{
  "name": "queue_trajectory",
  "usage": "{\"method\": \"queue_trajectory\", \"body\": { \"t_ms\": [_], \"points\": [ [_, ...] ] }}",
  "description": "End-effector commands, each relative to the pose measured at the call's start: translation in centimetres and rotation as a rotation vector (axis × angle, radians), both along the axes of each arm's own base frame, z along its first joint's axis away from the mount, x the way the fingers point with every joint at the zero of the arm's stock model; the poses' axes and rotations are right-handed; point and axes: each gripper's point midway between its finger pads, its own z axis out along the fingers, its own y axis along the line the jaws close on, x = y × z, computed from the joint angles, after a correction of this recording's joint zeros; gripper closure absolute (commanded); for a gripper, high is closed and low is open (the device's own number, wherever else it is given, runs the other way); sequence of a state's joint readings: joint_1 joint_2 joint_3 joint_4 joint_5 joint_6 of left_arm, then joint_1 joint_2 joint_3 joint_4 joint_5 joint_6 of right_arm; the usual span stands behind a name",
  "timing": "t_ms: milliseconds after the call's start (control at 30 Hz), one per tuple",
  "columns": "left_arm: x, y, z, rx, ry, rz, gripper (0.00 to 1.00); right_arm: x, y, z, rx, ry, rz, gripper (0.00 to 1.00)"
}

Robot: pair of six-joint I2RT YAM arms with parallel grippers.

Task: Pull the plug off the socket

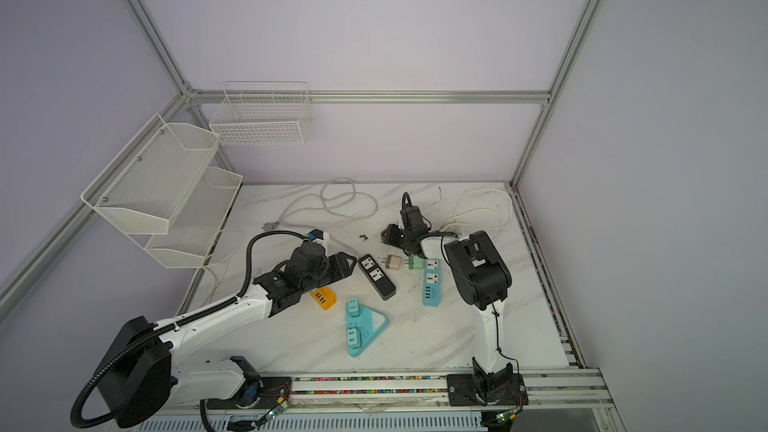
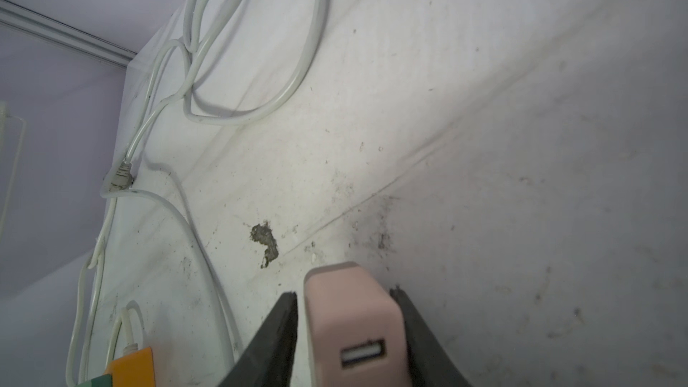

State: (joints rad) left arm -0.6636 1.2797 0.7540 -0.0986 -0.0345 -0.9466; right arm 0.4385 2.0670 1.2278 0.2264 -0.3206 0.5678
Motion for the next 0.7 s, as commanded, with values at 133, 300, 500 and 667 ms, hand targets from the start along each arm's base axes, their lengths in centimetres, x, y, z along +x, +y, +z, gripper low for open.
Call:
{"method": "queue_trajectory", "body": {
  "t_ms": [133, 300, 500, 667],
  "points": [
    [-0.6, 0.6, -0.6, 0.012, 0.001, -0.003, 0.41, 0.6, -1.5, 0.8, -0.095, -0.002, -0.043, 0.47],
    [-1.0, 0.7, -0.3, 0.003, 0.007, -0.014, 0.41, 0.5, -3.0, 2.2, -0.188, -0.020, -0.056, 0.38],
    [-2.4, 1.0, -0.2, -0.005, 0.023, -0.043, 0.41, -1.2, -3.5, 4.2, -0.259, -0.014, -0.028, 0.34],
    [-3.8, 2.3, 0.2, 0.004, 0.025, -0.036, 0.41, -4.3, -3.5, 6.5, -0.348, -0.001, -0.005, 0.33]
  ]
}}
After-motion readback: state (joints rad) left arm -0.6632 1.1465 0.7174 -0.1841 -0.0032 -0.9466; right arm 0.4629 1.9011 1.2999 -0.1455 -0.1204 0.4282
